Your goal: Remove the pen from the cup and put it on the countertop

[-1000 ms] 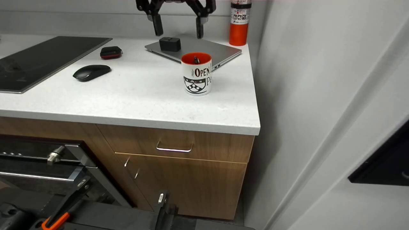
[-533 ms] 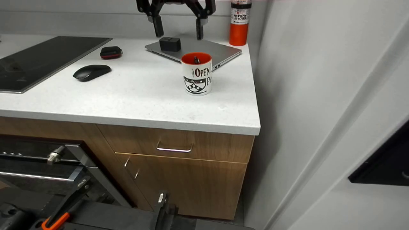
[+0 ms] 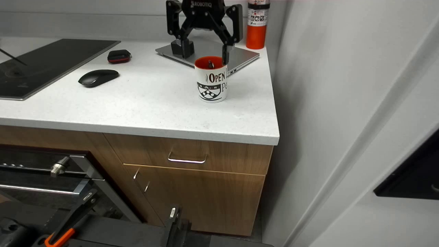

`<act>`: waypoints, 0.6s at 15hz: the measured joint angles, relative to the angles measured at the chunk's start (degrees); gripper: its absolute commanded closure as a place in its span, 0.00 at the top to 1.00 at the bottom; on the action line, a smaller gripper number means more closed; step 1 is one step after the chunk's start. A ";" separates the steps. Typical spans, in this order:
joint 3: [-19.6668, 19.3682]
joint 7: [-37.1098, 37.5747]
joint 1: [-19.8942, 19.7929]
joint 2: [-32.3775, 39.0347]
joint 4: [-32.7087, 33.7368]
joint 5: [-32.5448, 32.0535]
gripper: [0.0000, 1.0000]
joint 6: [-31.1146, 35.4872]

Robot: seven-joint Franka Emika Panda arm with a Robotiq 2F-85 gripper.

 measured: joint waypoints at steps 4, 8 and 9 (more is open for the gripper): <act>-0.15 0.56 -0.17 2.74 1.97 0.96 0.65 -0.01; -0.16 0.74 -0.61 4.60 3.55 1.12 0.33 -0.71; -0.18 0.74 -0.69 4.95 3.82 1.12 0.26 -1.09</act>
